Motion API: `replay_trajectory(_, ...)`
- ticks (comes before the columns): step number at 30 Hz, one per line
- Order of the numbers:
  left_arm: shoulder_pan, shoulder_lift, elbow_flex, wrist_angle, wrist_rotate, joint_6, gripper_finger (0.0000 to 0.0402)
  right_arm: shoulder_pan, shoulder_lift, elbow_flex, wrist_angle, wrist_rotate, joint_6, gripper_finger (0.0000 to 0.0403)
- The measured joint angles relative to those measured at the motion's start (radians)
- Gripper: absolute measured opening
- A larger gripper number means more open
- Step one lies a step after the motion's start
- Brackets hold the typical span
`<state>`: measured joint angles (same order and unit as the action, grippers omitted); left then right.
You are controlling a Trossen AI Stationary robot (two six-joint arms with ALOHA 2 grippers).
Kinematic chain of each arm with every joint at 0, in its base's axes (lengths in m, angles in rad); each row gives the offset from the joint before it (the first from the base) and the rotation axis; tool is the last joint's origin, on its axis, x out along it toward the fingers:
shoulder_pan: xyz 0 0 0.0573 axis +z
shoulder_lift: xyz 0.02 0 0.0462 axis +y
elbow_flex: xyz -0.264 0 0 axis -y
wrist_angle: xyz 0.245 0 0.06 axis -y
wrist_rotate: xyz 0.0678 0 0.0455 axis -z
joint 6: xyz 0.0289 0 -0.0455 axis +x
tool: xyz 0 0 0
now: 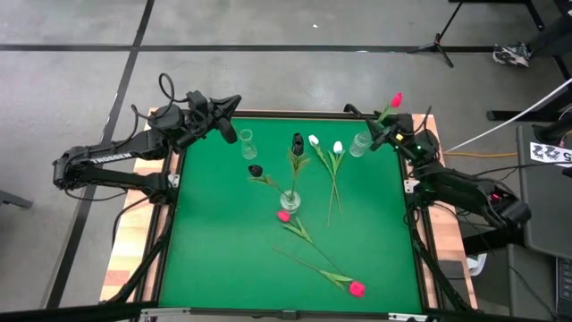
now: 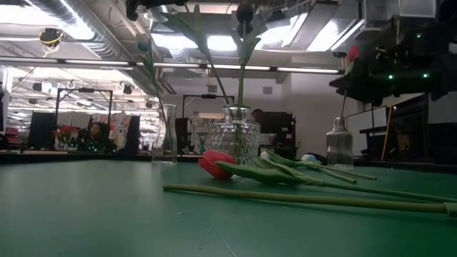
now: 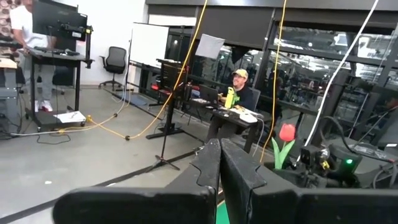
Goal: Sort flowers into vase by color
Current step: Put the top pink tulip into the top right transparent vase
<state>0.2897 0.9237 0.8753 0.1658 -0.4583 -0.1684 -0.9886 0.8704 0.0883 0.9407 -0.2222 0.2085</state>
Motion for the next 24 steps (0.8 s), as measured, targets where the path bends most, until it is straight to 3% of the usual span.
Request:
replay_trajectory(7, 0.000, 0.000, 0.000, 0.001, 0.000, 0.001, 0.0008, 0.000, -0.079, 0.000, -0.178, -0.051, 0.032, 0.0237)
replay_trajectory(14, 0.000, 0.000, 0.000, -0.006, 0.000, -0.005, 0.0008, 0.000, -0.255, 0.000, -0.337, -0.038, 0.039, 0.0237)
replay_trajectory(24, -0.002, 0.000, 0.000, -0.028, 0.000, -0.032, 0.0008, 0.000, -0.611, 0.000, -0.842, -0.029, 0.059, 0.0237)
